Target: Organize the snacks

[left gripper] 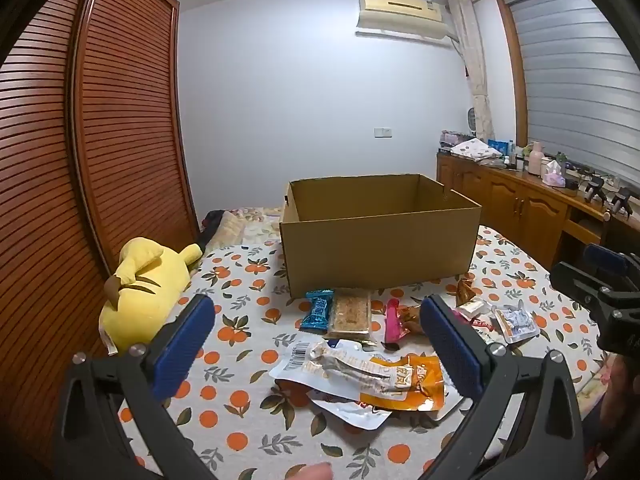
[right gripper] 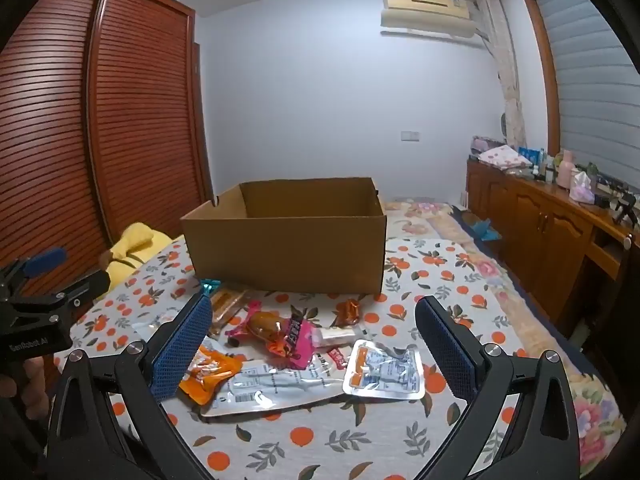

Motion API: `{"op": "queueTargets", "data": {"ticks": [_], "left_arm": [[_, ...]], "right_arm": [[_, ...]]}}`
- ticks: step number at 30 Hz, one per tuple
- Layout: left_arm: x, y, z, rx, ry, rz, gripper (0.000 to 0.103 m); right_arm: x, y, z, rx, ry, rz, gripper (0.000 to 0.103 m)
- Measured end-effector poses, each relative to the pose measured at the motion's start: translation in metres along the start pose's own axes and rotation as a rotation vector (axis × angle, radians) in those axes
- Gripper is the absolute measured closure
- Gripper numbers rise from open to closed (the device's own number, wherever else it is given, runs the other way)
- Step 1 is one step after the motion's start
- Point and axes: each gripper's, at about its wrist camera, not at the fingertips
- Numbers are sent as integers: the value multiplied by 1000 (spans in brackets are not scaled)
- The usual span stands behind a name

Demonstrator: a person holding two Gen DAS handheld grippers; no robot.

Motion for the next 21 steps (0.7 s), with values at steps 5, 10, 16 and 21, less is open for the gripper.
{"op": "queueTargets", "data": {"ticks": [5, 10, 16, 21], "left_arm": [[0, -7, -1, -5, -11, 2, 0], [-4, -12, 0, -4, -14, 9, 0], [1, 3, 6, 14, -23, -1, 0], [2, 3, 5, 13, -23, 0, 0]], "right_arm": [[1, -1, 0, 6, 9, 0, 0], [-2, 2, -1, 3, 7, 7, 0], [-4, 3, -2, 3, 6, 8, 0], [-3, 3, -1, 5, 6, 11, 0]]}}
Point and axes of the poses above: each gripper's, at about its wrist camera, not at the fingertips, and x roughly the way its jaws point, y to its right, z to its underside, and after that the axes turned 4 degrees about -z, right-handed
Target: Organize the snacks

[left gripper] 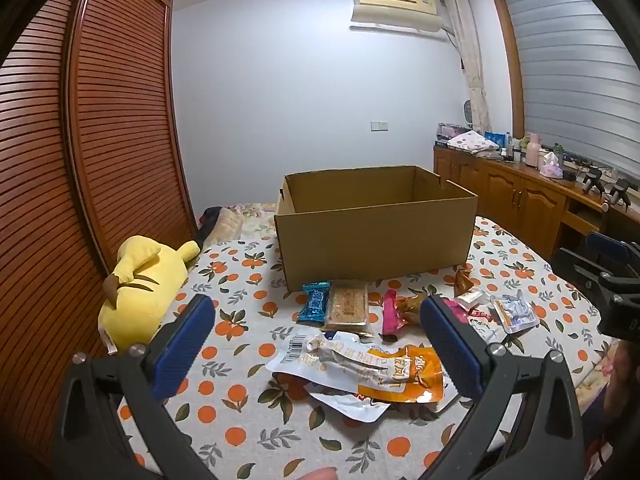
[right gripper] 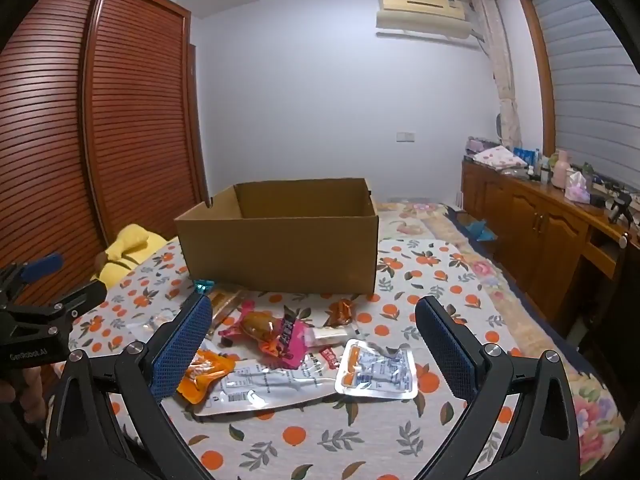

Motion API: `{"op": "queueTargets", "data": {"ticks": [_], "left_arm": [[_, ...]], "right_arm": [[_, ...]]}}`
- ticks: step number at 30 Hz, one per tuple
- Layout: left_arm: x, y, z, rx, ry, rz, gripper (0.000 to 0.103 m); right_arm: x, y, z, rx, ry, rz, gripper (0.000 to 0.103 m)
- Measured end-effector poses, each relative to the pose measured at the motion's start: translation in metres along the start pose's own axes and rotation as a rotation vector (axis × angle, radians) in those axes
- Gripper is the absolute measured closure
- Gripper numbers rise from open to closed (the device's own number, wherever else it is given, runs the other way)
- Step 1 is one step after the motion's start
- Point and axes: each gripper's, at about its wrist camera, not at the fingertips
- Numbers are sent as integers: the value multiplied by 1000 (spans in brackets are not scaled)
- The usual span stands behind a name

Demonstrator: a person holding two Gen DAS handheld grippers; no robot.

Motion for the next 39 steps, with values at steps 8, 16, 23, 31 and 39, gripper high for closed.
{"op": "queueTargets", "data": {"ticks": [8, 16, 23, 31, 39], "left_arm": [[-1, 1, 0, -4, 3, 2, 0], [-1, 0, -1, -6, 4, 4, 0], [-2, -1, -4, -7, 5, 5, 0], [-3, -1, -6, -7, 7, 6, 0], [-4, -1, -7, -7, 8, 5, 0]], "right_arm": [[0, 3, 1, 3, 1, 10, 0], [0, 4, 1, 3, 1, 8, 0], [0, 2, 1, 1, 2, 8, 0], [0, 4, 1, -1, 2, 11, 0], [-1, 6, 0, -2, 2, 14, 0]]}}
Point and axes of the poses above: each gripper's, at about its wrist camera, not at the fingertips, and x roughly the way its jaws point, y to its right, z to its underside, and after that the axes turned 4 degrees about -z, right-handed
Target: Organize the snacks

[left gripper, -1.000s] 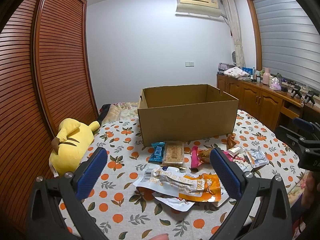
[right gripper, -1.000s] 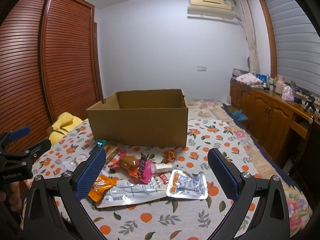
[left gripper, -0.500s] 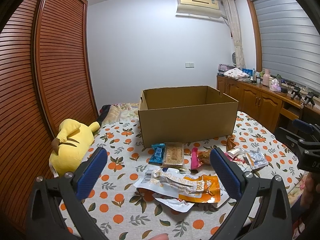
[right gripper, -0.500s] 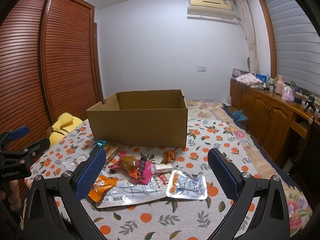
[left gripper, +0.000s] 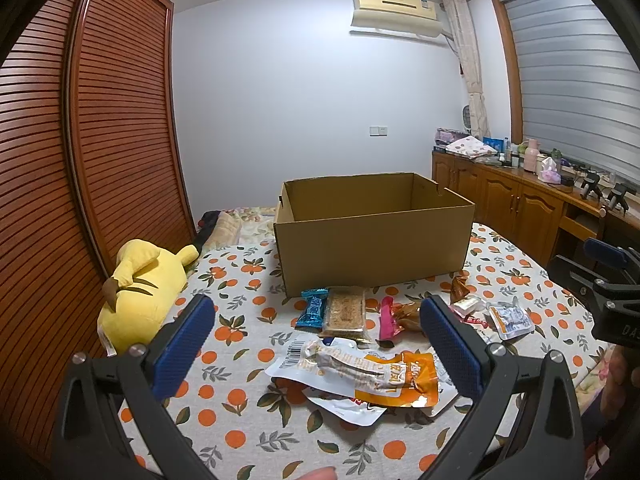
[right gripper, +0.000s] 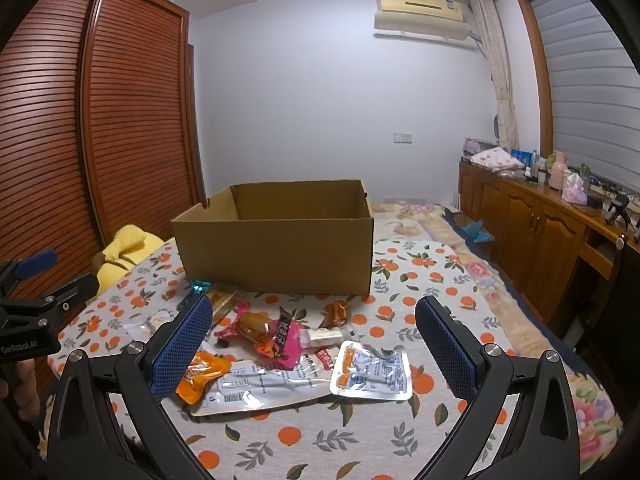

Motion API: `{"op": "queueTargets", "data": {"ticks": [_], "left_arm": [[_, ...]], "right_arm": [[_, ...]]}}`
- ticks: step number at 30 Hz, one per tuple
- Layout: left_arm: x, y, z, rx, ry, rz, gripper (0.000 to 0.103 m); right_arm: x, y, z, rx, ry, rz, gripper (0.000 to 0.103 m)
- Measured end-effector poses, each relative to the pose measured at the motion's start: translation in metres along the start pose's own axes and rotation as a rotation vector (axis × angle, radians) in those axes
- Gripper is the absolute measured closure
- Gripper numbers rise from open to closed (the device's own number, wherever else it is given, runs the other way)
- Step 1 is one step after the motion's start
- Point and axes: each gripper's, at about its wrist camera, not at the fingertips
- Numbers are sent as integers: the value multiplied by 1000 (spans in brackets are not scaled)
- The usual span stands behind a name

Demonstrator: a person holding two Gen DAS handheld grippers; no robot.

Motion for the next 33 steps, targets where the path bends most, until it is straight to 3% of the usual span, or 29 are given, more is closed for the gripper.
{"op": "queueTargets", "data": {"ticks": [22, 33], "left_arm": [[-1, 4, -2, 0, 2, 3, 0], [16, 3, 15, -7, -61, 4, 0]], "right_arm": [[0, -2, 0, -2, -3, 0, 0], [9, -1, 11, -6, -46, 11, 0]]}}
Point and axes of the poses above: each gripper's, at about its wrist camera, not at the fingertips, and x roughly the way its jaws point, y to its right, z to its underside, and after that the axes turned 4 degrees about -z, right-handed
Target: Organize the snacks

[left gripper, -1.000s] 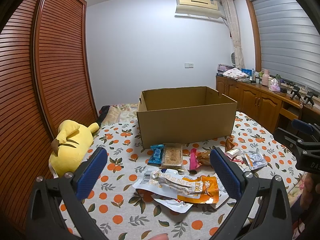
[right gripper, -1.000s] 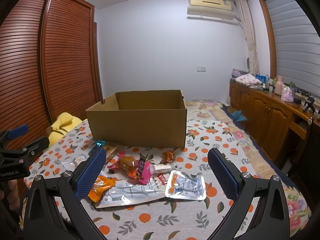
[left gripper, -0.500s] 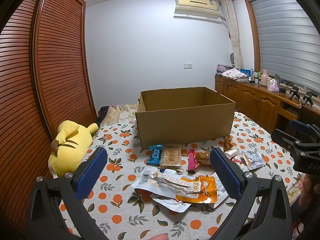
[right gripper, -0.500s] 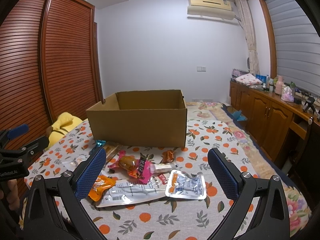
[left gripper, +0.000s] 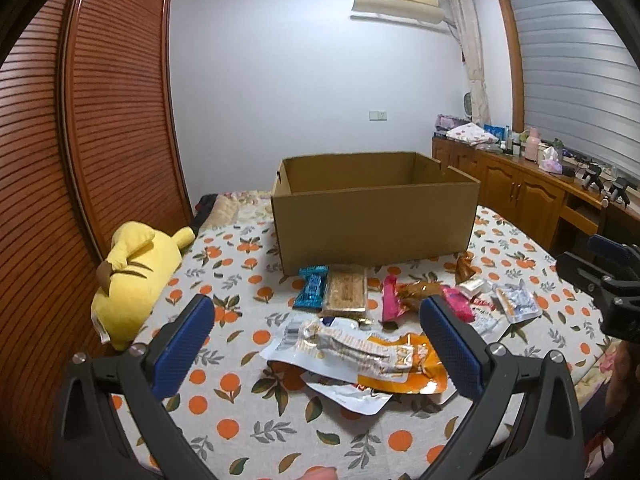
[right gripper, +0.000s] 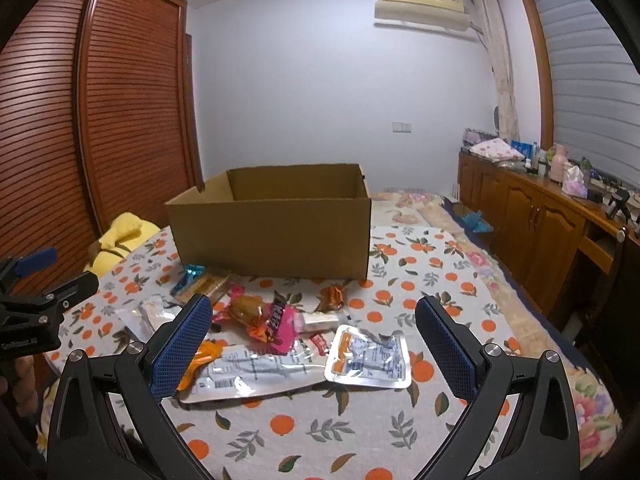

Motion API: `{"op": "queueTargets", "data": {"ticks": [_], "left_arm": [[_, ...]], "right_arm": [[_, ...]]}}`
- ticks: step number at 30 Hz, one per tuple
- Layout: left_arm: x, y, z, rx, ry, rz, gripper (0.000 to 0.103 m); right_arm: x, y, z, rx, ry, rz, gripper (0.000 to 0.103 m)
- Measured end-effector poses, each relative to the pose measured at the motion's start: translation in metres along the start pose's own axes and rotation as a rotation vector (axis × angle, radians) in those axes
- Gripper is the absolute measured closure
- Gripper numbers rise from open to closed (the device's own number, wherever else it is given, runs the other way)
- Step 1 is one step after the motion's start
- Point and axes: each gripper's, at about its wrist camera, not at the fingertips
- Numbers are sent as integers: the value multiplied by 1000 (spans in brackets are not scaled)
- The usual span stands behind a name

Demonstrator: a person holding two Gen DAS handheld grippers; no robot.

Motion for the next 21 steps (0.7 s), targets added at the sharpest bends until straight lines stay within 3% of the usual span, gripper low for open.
{"op": "queueTargets", "data": {"ticks": [12, 21], "left_arm": [[30, -15, 20, -15, -80, 47, 0], [56, -18, 31, -14, -163, 68, 0]], "right_arm": [[19, 29, 20, 3, -83, 7, 0], [63, 60, 28, 4, -228, -79, 3]]}}
Point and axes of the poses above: each gripper's, at about its wrist camera, not at the fingertips, and x roughly the way its jaws point, y to its right, z to its underside, and after that the axes turned 4 degrees about -z, right-handed
